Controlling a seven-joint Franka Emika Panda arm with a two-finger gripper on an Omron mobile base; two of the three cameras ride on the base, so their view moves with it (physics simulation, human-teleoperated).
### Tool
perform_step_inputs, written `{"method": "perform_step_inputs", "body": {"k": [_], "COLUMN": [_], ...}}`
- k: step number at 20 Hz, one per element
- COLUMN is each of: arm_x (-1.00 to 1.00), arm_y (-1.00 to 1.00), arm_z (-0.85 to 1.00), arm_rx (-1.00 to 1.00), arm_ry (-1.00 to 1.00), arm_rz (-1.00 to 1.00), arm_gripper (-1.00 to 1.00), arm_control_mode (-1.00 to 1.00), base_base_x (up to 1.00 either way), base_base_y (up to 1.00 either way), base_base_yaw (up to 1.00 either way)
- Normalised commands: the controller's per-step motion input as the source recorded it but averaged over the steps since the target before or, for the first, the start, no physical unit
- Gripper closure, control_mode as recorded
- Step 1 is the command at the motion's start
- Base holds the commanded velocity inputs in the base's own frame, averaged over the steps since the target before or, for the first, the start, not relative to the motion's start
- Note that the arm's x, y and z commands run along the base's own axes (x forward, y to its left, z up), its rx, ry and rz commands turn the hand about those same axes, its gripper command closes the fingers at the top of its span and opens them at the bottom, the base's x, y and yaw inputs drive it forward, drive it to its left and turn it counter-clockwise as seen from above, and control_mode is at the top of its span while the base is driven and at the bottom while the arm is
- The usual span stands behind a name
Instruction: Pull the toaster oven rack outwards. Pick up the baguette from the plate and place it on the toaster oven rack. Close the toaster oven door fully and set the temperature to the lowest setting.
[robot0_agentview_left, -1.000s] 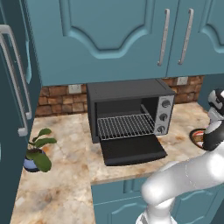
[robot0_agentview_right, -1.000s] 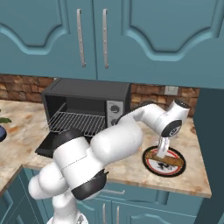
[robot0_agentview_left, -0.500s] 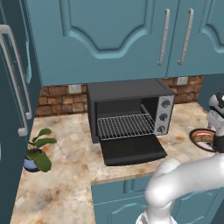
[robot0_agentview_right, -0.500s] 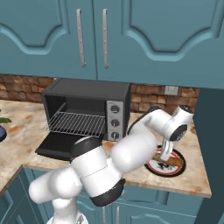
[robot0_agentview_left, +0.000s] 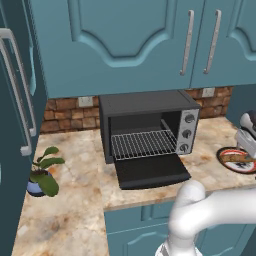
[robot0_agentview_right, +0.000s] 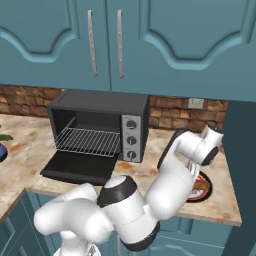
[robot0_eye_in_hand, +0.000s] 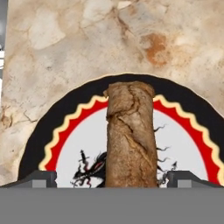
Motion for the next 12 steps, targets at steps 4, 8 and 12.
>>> {"method": "perform_step_inputs", "body": {"k": [4, 8, 12], "arm_x": [0.16, 0.17, -0.02], "arm_y": [0.0, 0.0, 0.0], "arm_z": [-0.14, -0.15, -0.28], "arm_rx": [0.0, 0.0, 0.0], "arm_ry": [0.0, -0.01, -0.02], "arm_rz": [-0.02, 0.0, 0.0], "arm_gripper": [-1.0, -1.0, -1.0], "arm_control_mode": [-1.0, -1.0, -1.0], "base_base_x": [0.0, 0.0, 0.0], "base_base_y": [0.0, 0.0, 0.0], "base_base_yaw": [0.0, 0.0, 0.0]}}
